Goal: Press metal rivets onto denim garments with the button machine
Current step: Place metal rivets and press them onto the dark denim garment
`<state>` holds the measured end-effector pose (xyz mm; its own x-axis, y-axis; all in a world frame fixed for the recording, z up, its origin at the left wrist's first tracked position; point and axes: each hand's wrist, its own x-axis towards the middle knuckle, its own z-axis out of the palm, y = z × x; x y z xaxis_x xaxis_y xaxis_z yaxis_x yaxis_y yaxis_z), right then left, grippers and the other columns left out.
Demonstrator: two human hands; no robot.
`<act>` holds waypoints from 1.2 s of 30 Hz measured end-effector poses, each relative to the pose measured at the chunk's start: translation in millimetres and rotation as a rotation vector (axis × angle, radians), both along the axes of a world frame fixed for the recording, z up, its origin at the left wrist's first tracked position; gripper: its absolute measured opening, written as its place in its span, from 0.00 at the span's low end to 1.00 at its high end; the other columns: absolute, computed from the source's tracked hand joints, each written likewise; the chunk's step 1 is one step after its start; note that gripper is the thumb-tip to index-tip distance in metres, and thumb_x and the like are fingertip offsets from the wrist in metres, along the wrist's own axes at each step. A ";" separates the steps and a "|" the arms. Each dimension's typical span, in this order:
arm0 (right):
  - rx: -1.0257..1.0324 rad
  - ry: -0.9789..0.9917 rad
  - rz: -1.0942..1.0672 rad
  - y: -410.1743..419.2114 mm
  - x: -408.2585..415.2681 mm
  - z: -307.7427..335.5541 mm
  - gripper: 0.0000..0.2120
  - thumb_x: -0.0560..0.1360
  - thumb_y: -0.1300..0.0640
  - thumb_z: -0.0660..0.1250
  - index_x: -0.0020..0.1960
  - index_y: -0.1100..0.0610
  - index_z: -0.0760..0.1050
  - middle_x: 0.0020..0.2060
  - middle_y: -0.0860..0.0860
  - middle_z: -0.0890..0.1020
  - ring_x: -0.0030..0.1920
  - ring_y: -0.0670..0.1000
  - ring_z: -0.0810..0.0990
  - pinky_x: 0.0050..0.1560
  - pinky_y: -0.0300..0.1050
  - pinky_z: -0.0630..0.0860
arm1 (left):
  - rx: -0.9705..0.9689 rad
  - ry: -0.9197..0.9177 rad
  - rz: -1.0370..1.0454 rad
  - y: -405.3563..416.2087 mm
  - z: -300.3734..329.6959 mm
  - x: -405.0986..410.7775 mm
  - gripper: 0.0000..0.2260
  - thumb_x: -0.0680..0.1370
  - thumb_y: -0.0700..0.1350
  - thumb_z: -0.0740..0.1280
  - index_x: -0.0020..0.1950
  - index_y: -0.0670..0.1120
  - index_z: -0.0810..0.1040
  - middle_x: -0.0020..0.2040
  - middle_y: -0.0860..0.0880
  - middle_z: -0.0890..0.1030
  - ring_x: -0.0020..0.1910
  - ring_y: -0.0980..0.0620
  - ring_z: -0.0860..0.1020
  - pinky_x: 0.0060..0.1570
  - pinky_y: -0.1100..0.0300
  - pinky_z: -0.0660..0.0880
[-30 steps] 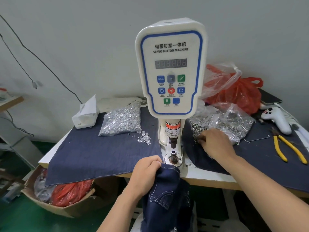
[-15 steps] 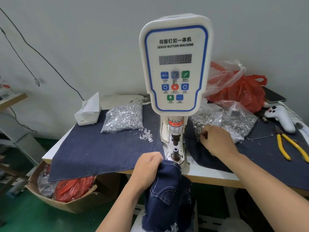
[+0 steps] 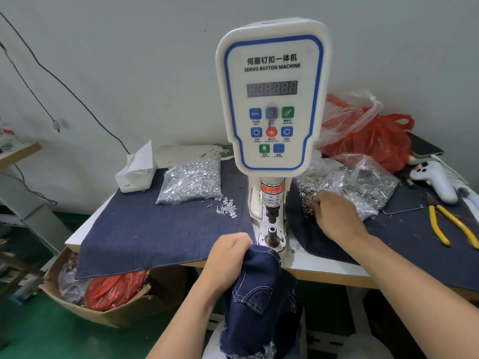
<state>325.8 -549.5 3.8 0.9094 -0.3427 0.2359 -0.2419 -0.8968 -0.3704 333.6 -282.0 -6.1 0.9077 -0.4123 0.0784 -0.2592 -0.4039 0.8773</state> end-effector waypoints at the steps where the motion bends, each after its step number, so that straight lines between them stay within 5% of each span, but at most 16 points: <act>1: 0.051 -0.013 -0.017 0.2 -0.6 1.2 0.08 0.82 0.58 0.63 0.45 0.55 0.76 0.39 0.52 0.81 0.42 0.57 0.78 0.43 0.48 0.68 | 0.001 0.000 -0.003 0.1 0.1 0.1 0.12 0.72 0.47 0.57 0.34 0.39 0.64 0.35 0.48 0.64 0.38 0.52 0.61 0.39 0.51 0.58; 10: 0.265 0.067 -0.035 0.9 -3.2 14.2 0.08 0.79 0.59 0.69 0.58 0.52 0.82 0.49 0.49 0.85 0.55 0.56 0.82 0.56 0.48 0.77 | -0.006 -0.002 -0.006 0.7 0.8 -0.9 0.12 0.72 0.47 0.57 0.34 0.40 0.64 0.34 0.49 0.64 0.38 0.52 0.61 0.39 0.51 0.58; 14: 0.314 0.066 -0.044 -2.6 -6.0 17.8 0.07 0.79 0.61 0.71 0.52 0.52 0.85 0.44 0.46 0.83 0.51 0.54 0.82 0.57 0.48 0.78 | -0.004 -0.005 -0.007 0.5 0.7 -0.2 0.12 0.72 0.47 0.57 0.34 0.41 0.63 0.33 0.50 0.64 0.37 0.52 0.61 0.39 0.51 0.59; 18: 0.454 0.027 -0.061 -1.7 -9.7 19.9 0.03 0.79 0.61 0.72 0.47 0.54 0.83 0.38 0.50 0.85 0.41 0.53 0.85 0.50 0.50 0.81 | 0.012 -0.026 -0.006 0.7 -0.1 -0.1 0.11 0.73 0.47 0.57 0.33 0.42 0.64 0.33 0.50 0.64 0.37 0.52 0.61 0.38 0.51 0.59; 22: 0.623 -0.038 -0.038 0.7 -15.1 19.4 0.09 0.78 0.63 0.72 0.41 0.53 0.80 0.33 0.51 0.85 0.33 0.47 0.84 0.37 0.39 0.80 | 0.007 -0.018 -0.006 0.8 -0.5 -0.5 0.09 0.73 0.47 0.57 0.33 0.47 0.64 0.32 0.52 0.64 0.36 0.53 0.61 0.37 0.53 0.59; 28: 0.775 -0.065 -0.028 1.0 -23.4 15.2 0.05 0.78 0.66 0.72 0.45 0.58 0.82 0.32 0.51 0.85 0.31 0.45 0.83 0.36 0.38 0.81 | -0.004 -0.002 -0.006 0.4 0.6 -1.4 0.09 0.72 0.47 0.57 0.32 0.47 0.65 0.31 0.54 0.65 0.35 0.54 0.61 0.37 0.53 0.59; 36: 0.773 -0.003 -0.039 6.7 -28.9 17.5 0.07 0.75 0.67 0.74 0.43 0.56 0.82 0.35 0.54 0.87 0.40 0.57 0.87 0.51 0.56 0.85 | 0.011 -0.037 -0.014 0.1 1.7 -2.4 0.14 0.72 0.47 0.57 0.34 0.37 0.66 0.34 0.48 0.65 0.37 0.52 0.62 0.38 0.51 0.58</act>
<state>296.9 -542.8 21.4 0.8928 -0.4431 -0.0812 -0.2665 -0.3741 -0.8883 331.2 -281.8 -4.3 0.8986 -0.4257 0.1065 -0.2965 -0.4101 0.8625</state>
